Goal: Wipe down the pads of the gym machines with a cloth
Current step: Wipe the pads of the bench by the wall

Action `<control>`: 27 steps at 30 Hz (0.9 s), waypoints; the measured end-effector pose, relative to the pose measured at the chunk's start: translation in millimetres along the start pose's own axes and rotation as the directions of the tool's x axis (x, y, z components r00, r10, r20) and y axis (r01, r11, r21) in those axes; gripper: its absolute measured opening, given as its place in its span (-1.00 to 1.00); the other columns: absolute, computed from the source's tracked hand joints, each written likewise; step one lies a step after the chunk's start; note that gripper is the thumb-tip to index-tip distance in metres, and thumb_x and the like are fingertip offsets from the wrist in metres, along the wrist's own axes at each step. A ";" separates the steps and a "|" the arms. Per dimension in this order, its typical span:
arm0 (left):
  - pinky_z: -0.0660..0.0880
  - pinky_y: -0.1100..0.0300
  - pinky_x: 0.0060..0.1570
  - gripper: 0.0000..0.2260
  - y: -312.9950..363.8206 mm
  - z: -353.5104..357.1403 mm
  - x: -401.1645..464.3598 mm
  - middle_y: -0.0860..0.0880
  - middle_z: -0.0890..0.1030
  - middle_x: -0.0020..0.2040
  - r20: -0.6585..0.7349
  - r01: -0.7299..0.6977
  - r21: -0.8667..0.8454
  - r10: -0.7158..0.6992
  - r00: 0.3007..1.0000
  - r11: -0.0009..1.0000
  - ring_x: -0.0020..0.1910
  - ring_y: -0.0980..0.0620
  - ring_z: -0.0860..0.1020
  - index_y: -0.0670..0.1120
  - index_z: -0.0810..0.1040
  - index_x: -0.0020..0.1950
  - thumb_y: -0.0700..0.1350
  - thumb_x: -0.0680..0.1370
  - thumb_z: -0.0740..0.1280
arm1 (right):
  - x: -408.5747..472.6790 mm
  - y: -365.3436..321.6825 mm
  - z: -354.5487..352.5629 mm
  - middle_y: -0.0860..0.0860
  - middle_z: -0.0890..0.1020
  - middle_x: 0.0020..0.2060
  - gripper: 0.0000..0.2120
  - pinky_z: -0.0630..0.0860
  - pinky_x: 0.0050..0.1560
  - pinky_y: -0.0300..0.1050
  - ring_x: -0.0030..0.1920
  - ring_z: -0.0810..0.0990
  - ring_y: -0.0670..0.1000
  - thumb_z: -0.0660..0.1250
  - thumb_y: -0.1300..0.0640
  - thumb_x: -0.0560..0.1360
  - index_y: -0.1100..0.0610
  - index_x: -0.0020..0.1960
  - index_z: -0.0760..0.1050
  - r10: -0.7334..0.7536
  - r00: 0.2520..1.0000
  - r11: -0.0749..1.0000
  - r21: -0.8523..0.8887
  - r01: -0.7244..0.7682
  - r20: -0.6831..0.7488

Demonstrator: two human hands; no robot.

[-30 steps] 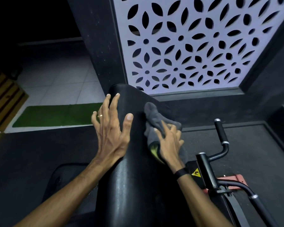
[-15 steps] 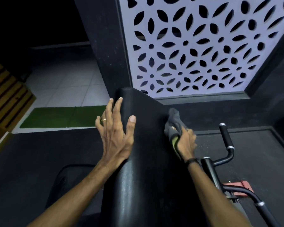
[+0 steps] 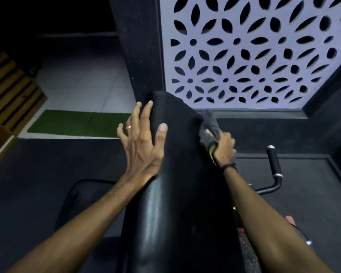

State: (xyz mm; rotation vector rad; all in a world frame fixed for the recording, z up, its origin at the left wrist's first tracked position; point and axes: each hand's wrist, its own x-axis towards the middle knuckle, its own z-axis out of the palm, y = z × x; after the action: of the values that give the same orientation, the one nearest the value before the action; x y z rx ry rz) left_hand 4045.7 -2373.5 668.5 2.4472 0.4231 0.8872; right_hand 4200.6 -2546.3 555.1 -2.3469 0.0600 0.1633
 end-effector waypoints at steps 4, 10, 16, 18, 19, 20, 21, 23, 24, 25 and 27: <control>0.06 -0.36 0.43 -0.41 1.7 1.4 2.6 -0.08 0.23 0.59 0.011 -0.023 -0.004 0.023 1.000 1.000 0.52 -0.02 0.26 0.01 0.22 0.60 0.25 0.63 -0.06 | -103.8 9.6 -16.5 0.23 0.50 0.20 -0.57 0.40 0.25 0.24 0.28 0.45 0.31 0.34 -0.12 0.57 0.18 0.27 0.52 0.118 0.990 0.989 0.099 -0.110 -0.077; 0.07 -0.34 0.44 -0.39 -2.1 1.9 1.7 -0.07 0.26 0.59 -0.006 -0.050 0.000 0.050 0.999 0.999 0.54 0.00 0.24 0.00 0.22 0.60 0.26 0.64 -0.11 | -120.8 -72.5 -9.4 0.06 0.48 0.12 -0.51 0.39 0.20 0.17 0.24 0.40 0.14 0.28 -0.31 0.52 -0.04 0.32 0.52 -0.245 0.969 0.968 0.040 0.246 -0.029; 0.03 -0.34 0.45 -0.40 -0.4 0.5 0.9 -0.06 0.25 0.58 -0.005 0.012 -0.010 -0.012 1.000 1.000 0.53 0.01 0.25 0.00 0.25 0.59 0.24 0.63 -0.07 | -14.8 -3.4 -10.8 0.24 0.53 0.18 -0.60 0.41 0.15 0.17 0.25 0.42 0.31 0.23 -0.15 0.62 0.04 0.35 0.52 0.045 0.999 0.995 0.090 -0.042 -0.029; 0.04 -0.34 0.45 -0.41 1.3 -0.3 1.8 -0.07 0.26 0.58 -0.008 0.010 0.004 -0.010 1.000 1.000 0.52 0.00 0.27 0.00 0.26 0.58 0.23 0.63 -0.07 | -24.4 15.3 -17.4 0.29 0.54 0.18 -0.62 0.43 0.09 0.16 0.25 0.44 0.34 0.24 -0.06 0.62 0.08 0.35 0.53 0.076 0.995 0.995 0.065 -0.072 -0.063; 0.03 -0.34 0.45 -0.41 2.0 -0.8 2.9 -0.07 0.26 0.58 -0.010 0.013 0.005 -0.013 1.000 1.000 0.51 -0.01 0.28 0.00 0.25 0.59 0.23 0.63 -0.07 | -37.1 19.0 -19.8 0.29 0.55 0.15 -0.61 0.44 0.07 0.16 0.24 0.46 0.34 0.26 -0.09 0.60 0.10 0.32 0.55 0.098 0.991 0.994 0.054 -0.093 -0.090; 0.02 -0.33 0.46 -0.41 2.5 -1.1 4.2 -0.07 0.25 0.59 -0.007 0.014 0.004 -0.014 1.000 1.000 0.51 -0.01 0.28 0.00 0.25 0.59 0.23 0.63 -0.07 | -54.8 18.0 -20.4 0.29 0.56 0.12 -0.58 0.45 0.05 0.16 0.22 0.49 0.34 0.30 -0.15 0.58 0.11 0.28 0.57 0.106 0.988 0.994 0.034 -0.103 -0.111; 0.01 -0.32 0.47 -0.41 2.4 -0.9 2.8 -0.08 0.24 0.59 0.008 0.013 0.002 -0.013 1.000 1.000 0.52 -0.01 0.27 0.00 0.24 0.59 0.23 0.63 -0.07 | -79.6 12.2 -20.3 0.26 0.57 0.09 -0.56 0.45 0.04 0.16 0.20 0.50 0.33 0.33 -0.18 0.54 0.12 0.24 0.58 0.087 0.988 0.996 0.006 -0.087 -0.128; 0.00 -0.28 0.49 -0.40 2.5 0.3 3.5 -0.08 0.23 0.59 0.028 -0.011 0.020 0.010 1.000 1.000 0.53 -0.01 0.26 0.00 0.22 0.60 0.23 0.63 -0.08 | -123.6 -16.9 -16.9 0.19 0.57 0.06 -0.56 0.45 0.04 0.14 0.17 0.51 0.26 0.38 -0.20 0.50 0.10 0.19 0.60 -0.088 0.981 0.996 -0.021 0.085 -0.174; 0.01 -0.28 0.48 -0.40 3.7 3.5 2.3 -0.08 0.23 0.59 0.034 -0.025 0.028 0.024 0.999 0.999 0.53 -0.01 0.25 0.00 0.22 0.60 0.23 0.63 -0.08 | -140.0 -35.1 -17.7 0.15 0.56 0.05 -0.57 0.45 0.02 0.12 0.16 0.49 0.22 0.38 -0.21 0.49 0.07 0.20 0.60 -0.200 0.961 0.980 -0.042 0.195 -0.189; 0.04 -0.28 0.47 -0.40 0.4 2.4 4.1 -0.08 0.24 0.59 0.025 -0.029 0.039 0.028 0.999 0.999 0.54 -0.01 0.25 0.00 0.22 0.60 0.23 0.63 -0.09 | -147.7 -60.3 -14.6 0.11 0.55 0.04 -0.57 0.45 0.01 0.09 0.14 0.48 0.19 0.37 -0.21 0.48 0.01 0.23 0.59 -0.316 0.928 0.949 -0.065 0.310 -0.198; 0.06 -0.30 0.45 -0.40 -2.5 2.9 3.4 -0.07 0.26 0.59 0.005 -0.017 0.029 0.017 1.000 0.999 0.54 -0.01 0.25 -0.01 0.24 0.60 0.23 0.63 -0.09 | -141.7 -95.7 -10.6 0.07 0.53 0.04 -0.54 0.42 0.03 0.09 0.12 0.45 0.15 0.33 -0.23 0.46 -0.08 0.30 0.56 -0.442 0.880 0.897 -0.075 0.436 -0.176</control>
State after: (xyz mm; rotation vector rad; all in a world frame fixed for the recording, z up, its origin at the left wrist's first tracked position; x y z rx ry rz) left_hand 4049.8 -2371.0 666.9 2.4825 0.4175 0.8876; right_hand 4070.2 -2487.3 649.1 -2.3360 -0.3861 -0.2864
